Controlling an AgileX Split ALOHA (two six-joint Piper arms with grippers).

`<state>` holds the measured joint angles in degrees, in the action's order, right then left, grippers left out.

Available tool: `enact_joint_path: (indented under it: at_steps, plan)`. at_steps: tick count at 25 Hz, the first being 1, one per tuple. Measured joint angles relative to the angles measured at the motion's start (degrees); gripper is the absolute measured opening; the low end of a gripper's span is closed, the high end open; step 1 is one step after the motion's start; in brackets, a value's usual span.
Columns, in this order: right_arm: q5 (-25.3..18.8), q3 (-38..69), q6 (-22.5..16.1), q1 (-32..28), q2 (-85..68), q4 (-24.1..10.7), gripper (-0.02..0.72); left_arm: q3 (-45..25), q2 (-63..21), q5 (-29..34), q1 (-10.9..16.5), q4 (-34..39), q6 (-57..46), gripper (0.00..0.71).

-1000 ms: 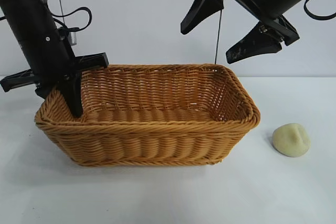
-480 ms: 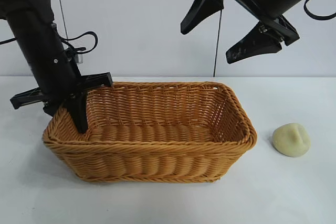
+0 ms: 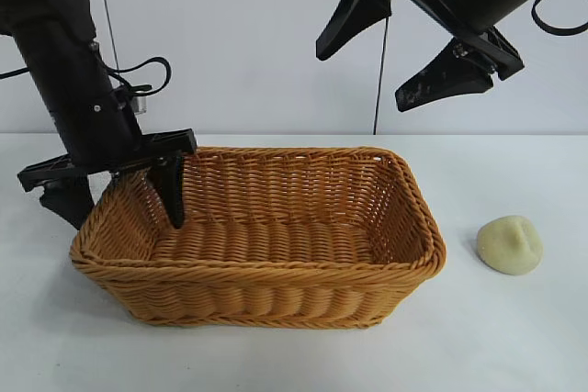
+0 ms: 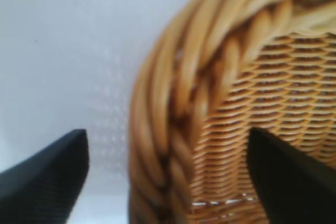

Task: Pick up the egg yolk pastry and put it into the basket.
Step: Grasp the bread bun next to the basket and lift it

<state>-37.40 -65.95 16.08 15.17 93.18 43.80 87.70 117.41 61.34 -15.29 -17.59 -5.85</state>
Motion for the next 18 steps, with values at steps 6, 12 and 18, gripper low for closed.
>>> enact_joint_path:
  at_steps: [6, 12, 18]
  plan:
    - [0.0, 0.0, 0.0, 0.0, 0.0, 0.0, 0.633, 1.56, -7.61, 1.81, 0.0, 5.4, 0.06, 0.695]
    - [0.0, 0.0, 0.0, 0.0, 0.0, 0.0, 0.633, 1.61, -9.69, 1.86, 0.93, 10.08, 0.06, 0.694]
    - [0.0, 0.0, 0.0, 0.0, 0.0, 0.0, 0.633, 1.61, -9.6, 1.39, 7.25, 10.7, 1.72, 0.694]
